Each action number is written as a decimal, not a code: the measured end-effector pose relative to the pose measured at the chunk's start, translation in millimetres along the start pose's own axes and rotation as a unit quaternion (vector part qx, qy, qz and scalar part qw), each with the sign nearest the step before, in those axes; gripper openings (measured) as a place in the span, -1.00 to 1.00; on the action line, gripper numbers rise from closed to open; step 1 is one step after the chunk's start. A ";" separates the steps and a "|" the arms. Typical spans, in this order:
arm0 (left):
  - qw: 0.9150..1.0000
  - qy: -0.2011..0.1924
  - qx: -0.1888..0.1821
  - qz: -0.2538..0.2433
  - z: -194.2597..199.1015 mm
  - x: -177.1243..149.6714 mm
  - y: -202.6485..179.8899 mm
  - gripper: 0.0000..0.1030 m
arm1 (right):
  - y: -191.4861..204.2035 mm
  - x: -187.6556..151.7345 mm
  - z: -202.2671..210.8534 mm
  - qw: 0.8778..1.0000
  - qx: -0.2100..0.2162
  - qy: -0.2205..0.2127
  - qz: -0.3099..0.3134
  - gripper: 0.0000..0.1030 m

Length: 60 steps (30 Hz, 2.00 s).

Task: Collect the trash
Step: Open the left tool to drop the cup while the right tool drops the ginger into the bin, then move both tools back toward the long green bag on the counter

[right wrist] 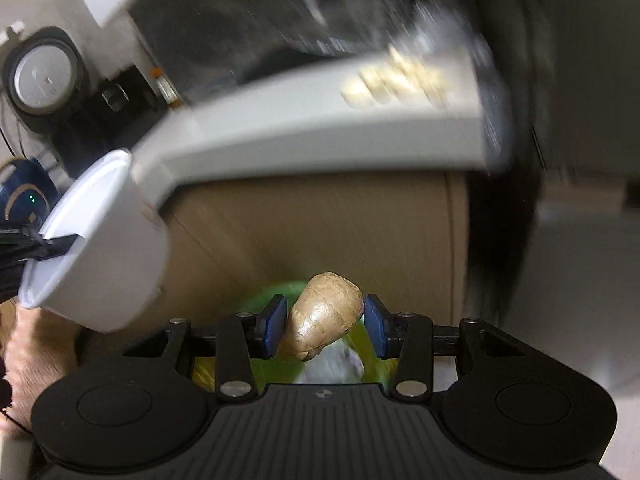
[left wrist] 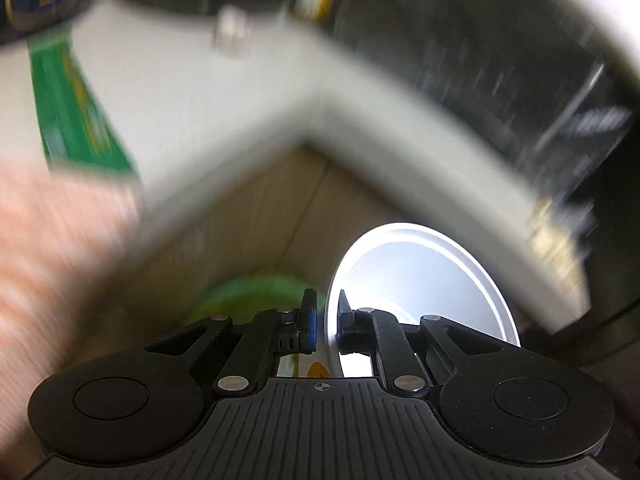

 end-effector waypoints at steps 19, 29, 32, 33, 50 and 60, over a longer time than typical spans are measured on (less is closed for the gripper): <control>0.983 0.044 0.152 -0.096 -333.8 -110.8 23.7 -0.57 | -101.6 -110.0 -120.2 0.981 -0.097 0.160 -0.045 -0.20; 0.992 0.052 0.112 0.026 -251.1 -117.4 62.4 -0.58 | -40.0 -84.3 -206.8 0.983 -0.011 0.182 0.014 -0.21; 0.991 0.052 0.100 0.067 -217.6 -128.9 74.0 -0.58 | -12.9 -67.9 -238.1 0.981 0.031 0.190 0.022 -0.21; 0.991 0.052 0.096 0.081 -209.2 -130.0 78.4 -0.59 | -4.6 -62.9 -250.3 0.980 0.047 0.194 0.023 -0.21; 0.992 0.004 -0.080 0.094 -24.0 -27.9 63.1 -0.59 | 77.0 2.9 -241.7 0.966 0.054 0.246 0.057 0.11; 0.985 -0.133 0.034 0.109 69.9 78.4 124.9 -0.59 | 199.2 57.7 -136.9 0.972 0.083 0.147 0.165 0.19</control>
Point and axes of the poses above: each gripper's, at about its wrist camera, not at the fingertips, and z roughly against the way its jaws point, y to its left, x to its top, the point moved 1 cm from there along -z, roughly the way its jaws point, and after that the axes turned 9 degrees about x, right-handed, at the moved point
